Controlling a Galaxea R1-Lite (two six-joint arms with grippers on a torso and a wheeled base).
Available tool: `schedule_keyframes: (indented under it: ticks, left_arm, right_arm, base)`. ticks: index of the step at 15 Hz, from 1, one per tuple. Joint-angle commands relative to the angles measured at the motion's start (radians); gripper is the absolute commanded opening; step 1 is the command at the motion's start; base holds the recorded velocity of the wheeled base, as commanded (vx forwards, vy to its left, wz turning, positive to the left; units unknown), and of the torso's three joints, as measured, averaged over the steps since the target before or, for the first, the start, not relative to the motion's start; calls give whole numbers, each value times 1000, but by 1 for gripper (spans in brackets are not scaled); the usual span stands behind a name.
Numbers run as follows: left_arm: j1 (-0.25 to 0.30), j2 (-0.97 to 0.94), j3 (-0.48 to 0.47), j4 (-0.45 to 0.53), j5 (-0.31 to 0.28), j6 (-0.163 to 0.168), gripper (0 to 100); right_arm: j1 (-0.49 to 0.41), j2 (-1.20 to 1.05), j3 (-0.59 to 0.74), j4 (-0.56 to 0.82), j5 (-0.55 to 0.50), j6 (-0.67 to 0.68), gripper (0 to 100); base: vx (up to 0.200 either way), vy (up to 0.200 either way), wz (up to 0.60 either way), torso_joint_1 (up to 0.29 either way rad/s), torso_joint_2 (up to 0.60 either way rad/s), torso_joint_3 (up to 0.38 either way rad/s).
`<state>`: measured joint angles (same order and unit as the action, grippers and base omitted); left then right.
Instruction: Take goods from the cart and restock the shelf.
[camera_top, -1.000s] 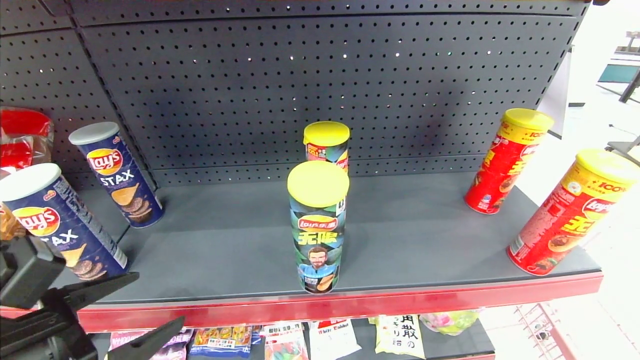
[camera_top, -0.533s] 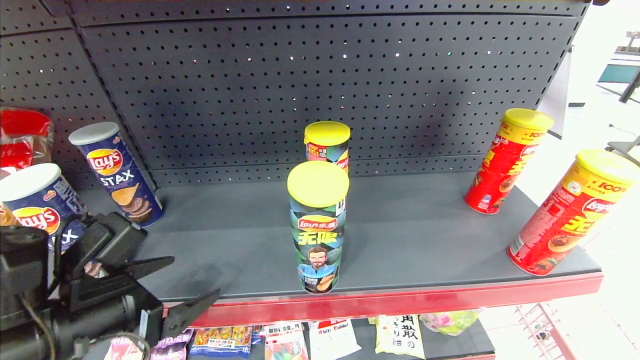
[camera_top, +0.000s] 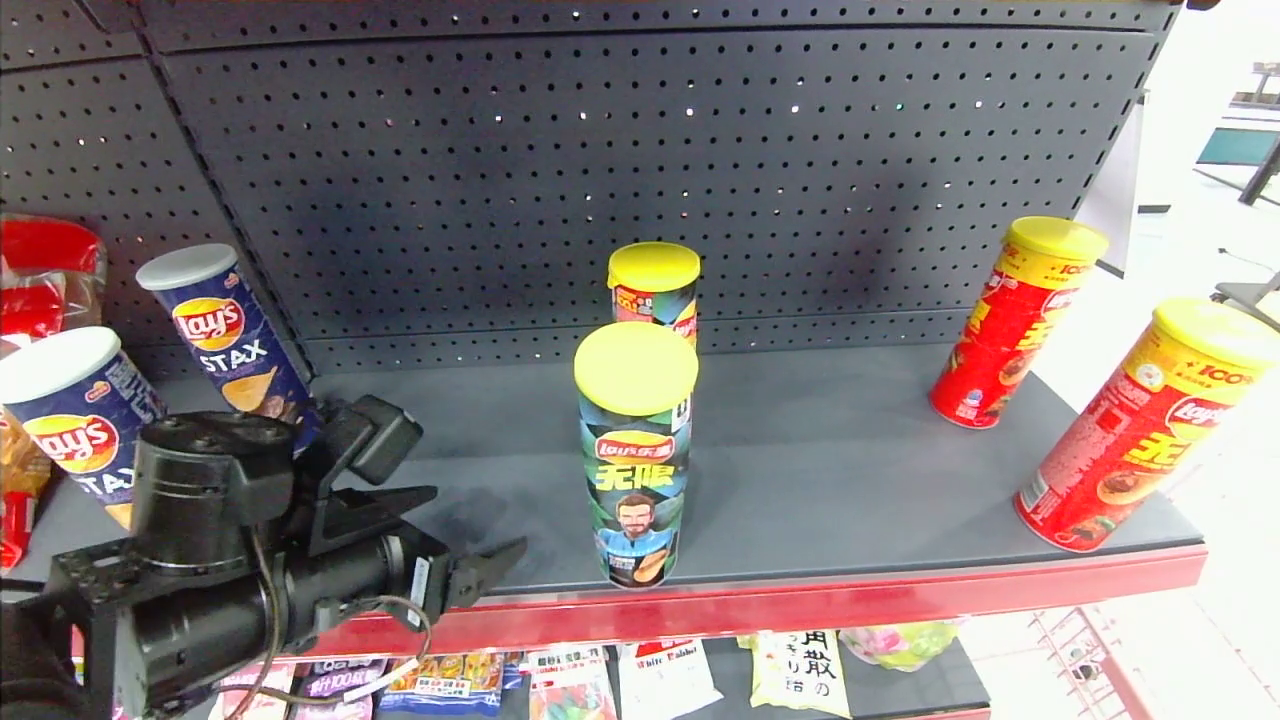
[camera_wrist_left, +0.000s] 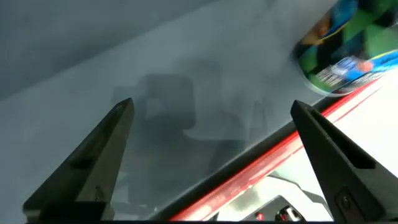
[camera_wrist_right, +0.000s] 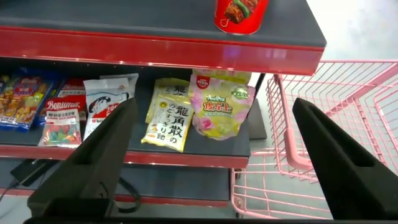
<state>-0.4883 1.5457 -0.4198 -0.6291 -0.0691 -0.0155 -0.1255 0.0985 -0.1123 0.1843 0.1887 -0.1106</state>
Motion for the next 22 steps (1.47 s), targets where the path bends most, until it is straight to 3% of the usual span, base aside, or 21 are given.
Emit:
schedule_keyframes:
  ticks: [1,11,22]
  left_arm:
    - [-27,59,-39,0,0,0,100]
    - [-90,174,-152,-3,31,0,100]
    - [-90,203,-194,-3,37,0,100]
  right_arm:
    - [0,7,0,0,0,0,100]
    - [0,3,0,0,0,0,100]
    - [0,3,0,0,0,2,100]
  base:
    - [0,0,0,0,0,0]
    - [0,0,0,0,0,0]
    - [0,0,0,0,0,0]
